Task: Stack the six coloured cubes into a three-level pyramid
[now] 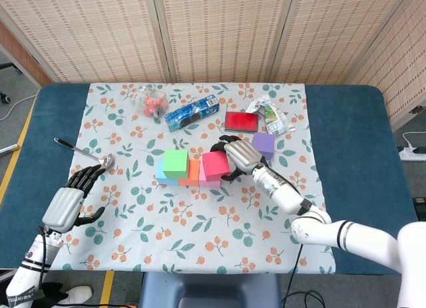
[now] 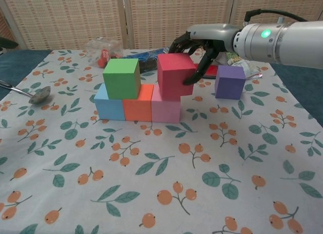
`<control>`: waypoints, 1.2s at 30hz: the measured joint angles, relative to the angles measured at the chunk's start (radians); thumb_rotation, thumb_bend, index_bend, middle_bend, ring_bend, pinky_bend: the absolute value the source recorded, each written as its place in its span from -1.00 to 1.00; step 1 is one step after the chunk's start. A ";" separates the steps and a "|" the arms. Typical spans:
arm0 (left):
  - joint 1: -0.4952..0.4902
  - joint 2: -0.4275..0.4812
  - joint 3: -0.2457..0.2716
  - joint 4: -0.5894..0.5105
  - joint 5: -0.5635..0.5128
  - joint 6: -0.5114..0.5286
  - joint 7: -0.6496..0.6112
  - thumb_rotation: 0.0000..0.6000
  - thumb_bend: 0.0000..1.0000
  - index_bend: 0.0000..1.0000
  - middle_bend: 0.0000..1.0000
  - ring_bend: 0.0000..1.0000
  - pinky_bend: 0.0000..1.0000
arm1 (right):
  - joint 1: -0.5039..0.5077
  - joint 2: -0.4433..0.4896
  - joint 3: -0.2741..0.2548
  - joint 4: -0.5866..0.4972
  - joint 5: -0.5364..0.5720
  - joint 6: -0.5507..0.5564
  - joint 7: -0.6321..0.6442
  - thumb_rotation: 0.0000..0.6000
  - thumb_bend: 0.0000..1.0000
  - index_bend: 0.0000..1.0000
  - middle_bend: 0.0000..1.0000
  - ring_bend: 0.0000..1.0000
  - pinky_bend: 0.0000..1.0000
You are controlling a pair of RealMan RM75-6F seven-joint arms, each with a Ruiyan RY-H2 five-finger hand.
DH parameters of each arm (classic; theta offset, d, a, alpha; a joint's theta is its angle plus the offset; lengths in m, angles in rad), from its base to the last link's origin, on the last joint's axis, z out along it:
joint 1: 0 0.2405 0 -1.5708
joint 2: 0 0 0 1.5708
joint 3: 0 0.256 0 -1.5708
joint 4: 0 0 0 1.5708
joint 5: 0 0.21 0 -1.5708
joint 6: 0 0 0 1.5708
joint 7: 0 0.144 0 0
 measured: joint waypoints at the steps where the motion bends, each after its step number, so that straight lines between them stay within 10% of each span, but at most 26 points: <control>1: 0.002 0.000 0.000 0.001 0.002 0.000 -0.003 1.00 -0.36 -0.84 -0.92 -1.00 -0.81 | 0.009 -0.012 -0.001 0.013 0.006 0.000 -0.003 1.00 -0.73 -0.20 -0.40 -0.80 -0.71; 36: 0.042 -0.006 0.001 0.021 0.060 0.021 -0.065 1.00 -0.35 -0.84 -0.93 -1.00 -0.81 | 0.137 -0.137 -0.026 0.066 0.280 0.094 -0.184 1.00 -0.73 -0.23 -0.40 -0.80 -0.80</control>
